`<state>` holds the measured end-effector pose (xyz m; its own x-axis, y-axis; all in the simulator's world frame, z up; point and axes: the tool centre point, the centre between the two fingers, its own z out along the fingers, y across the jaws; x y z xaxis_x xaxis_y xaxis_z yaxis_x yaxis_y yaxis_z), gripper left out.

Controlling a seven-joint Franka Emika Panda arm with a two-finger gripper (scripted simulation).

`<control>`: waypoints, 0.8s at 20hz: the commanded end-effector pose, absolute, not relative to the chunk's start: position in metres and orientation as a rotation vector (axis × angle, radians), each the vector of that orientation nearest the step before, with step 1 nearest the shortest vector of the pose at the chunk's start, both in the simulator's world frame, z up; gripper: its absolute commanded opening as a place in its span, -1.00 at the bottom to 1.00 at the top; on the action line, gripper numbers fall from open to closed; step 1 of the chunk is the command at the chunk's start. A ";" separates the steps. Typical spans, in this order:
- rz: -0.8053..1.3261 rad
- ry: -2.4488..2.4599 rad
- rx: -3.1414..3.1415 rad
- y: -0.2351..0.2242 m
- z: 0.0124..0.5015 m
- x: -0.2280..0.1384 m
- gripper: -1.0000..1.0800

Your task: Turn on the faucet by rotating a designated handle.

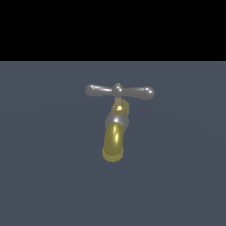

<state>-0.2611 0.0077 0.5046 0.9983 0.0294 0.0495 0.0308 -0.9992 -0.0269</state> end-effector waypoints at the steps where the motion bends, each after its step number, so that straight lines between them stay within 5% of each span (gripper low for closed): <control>1: -0.076 -0.047 -3.113 0.008 0.505 -0.261 -1.00; 16: -0.069 -0.258 -3.105 -0.009 0.473 -0.255 -1.00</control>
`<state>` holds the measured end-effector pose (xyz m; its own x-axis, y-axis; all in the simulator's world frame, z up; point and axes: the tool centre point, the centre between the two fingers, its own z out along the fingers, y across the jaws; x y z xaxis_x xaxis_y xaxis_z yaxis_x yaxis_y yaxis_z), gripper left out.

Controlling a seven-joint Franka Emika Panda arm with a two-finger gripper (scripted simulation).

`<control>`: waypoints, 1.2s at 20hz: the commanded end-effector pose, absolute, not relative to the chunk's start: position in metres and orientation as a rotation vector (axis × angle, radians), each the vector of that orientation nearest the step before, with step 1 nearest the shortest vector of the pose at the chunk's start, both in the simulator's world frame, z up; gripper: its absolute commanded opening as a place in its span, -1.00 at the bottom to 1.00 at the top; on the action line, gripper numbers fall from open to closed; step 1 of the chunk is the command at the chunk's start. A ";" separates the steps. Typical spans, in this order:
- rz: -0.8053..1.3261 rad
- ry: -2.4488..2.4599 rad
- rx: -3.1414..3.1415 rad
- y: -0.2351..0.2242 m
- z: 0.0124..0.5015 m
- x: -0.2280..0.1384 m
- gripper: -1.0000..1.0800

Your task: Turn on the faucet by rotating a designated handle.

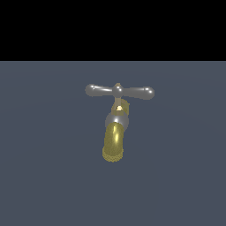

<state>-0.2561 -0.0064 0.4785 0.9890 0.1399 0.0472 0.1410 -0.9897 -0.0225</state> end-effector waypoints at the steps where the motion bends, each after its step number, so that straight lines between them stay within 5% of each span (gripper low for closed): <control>1: -0.068 -0.287 -3.103 -0.012 0.468 -0.254 -1.00; 24: -0.036 -1.113 -2.924 -0.070 0.340 -0.205 -1.00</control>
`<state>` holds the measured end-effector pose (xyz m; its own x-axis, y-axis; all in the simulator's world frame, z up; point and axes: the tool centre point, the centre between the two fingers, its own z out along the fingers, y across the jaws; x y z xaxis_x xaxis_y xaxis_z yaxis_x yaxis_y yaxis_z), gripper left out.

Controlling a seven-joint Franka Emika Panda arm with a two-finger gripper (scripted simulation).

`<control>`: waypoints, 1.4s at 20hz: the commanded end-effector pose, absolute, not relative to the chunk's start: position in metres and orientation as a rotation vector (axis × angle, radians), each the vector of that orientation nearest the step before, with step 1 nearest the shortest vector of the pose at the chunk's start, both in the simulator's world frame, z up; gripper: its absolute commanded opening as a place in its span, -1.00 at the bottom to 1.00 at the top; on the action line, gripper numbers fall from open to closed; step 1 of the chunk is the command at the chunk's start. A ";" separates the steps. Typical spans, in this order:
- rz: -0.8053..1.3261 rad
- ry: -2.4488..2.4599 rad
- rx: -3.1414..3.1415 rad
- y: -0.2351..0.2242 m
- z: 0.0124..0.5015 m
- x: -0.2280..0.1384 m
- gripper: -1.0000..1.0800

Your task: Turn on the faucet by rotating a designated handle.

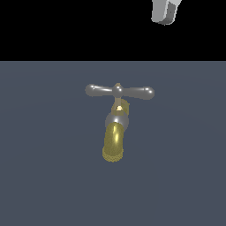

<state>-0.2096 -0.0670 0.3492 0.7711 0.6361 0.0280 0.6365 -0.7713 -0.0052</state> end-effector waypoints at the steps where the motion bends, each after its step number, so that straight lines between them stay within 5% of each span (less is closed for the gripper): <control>1: -0.035 -1.149 -2.911 -0.072 0.335 -0.203 -1.00; 28: -0.001 -1.902 -2.504 -0.098 0.207 -0.123 -1.00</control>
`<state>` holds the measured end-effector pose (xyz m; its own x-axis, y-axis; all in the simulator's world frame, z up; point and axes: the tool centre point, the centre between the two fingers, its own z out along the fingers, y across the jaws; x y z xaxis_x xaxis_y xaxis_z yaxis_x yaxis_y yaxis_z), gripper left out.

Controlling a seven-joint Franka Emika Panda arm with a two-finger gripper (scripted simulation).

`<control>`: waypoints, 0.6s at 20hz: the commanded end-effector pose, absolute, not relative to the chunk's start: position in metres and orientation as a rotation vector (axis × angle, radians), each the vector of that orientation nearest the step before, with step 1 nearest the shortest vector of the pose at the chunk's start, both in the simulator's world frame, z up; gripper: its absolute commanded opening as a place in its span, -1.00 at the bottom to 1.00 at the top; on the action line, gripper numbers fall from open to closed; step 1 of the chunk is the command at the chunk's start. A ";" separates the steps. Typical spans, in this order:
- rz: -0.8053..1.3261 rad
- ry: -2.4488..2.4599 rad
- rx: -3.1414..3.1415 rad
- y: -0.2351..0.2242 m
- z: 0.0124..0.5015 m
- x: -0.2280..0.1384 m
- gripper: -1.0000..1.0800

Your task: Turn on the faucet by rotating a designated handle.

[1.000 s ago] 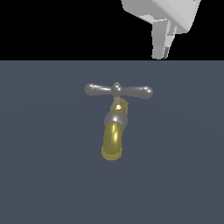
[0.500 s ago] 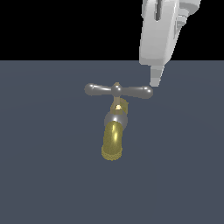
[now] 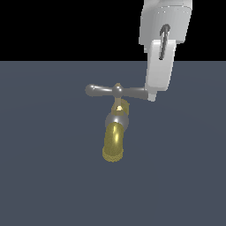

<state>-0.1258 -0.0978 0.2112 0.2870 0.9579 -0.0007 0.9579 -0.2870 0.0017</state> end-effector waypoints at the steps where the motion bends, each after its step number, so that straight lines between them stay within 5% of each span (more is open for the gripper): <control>1: 0.000 1.911 2.490 -0.098 0.205 -0.121 -1.00; 12: 0.000 1.972 2.445 -0.097 0.194 -0.113 -1.00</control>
<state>-0.1135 -0.0966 0.1941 0.2138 0.9769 -0.0008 0.9769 -0.2138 0.0000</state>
